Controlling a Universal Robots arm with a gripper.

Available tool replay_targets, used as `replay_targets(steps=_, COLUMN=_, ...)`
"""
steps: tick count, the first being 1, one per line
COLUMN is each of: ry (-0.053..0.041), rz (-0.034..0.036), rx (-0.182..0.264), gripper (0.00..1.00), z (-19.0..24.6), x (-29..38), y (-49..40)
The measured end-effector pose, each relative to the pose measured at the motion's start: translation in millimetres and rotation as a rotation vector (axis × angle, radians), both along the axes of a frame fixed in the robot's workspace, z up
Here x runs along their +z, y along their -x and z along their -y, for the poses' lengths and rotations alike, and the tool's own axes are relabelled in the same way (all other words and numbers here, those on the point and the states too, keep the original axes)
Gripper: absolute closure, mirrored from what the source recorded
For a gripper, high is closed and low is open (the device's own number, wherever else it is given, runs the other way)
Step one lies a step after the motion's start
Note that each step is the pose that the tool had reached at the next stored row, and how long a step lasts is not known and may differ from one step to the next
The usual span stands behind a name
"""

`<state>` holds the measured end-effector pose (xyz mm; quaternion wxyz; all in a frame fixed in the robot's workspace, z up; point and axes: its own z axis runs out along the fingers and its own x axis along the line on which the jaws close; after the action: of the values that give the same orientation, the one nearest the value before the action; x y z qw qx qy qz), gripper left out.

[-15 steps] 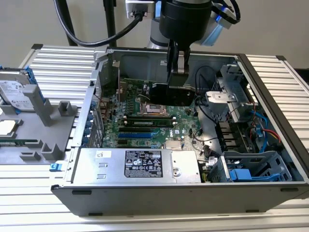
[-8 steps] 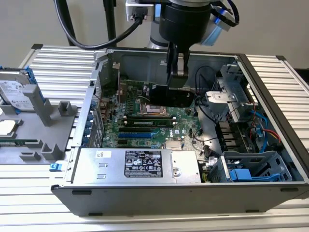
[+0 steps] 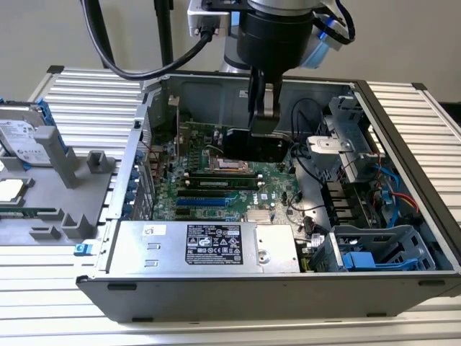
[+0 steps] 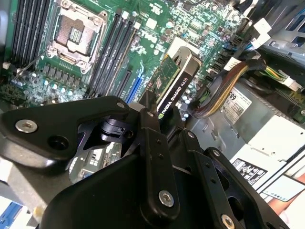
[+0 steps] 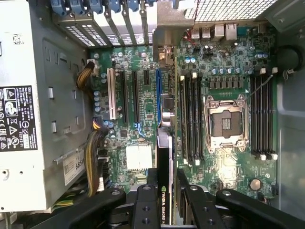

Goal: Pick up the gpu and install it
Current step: 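Insert the gpu into the slot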

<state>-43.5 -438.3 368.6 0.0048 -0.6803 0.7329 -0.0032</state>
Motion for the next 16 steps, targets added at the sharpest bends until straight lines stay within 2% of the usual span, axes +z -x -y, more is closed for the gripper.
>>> replay_targets(steps=7, ry=-0.0001, rz=0.0059, rx=0.000, gripper=1.00, z=0.0, x=-4.5, y=-0.1)
replay_targets(steps=16, ry=0.0015, rz=0.0060, rx=0.000, gripper=1.00, z=-0.3, x=-10.6, y=0.0)
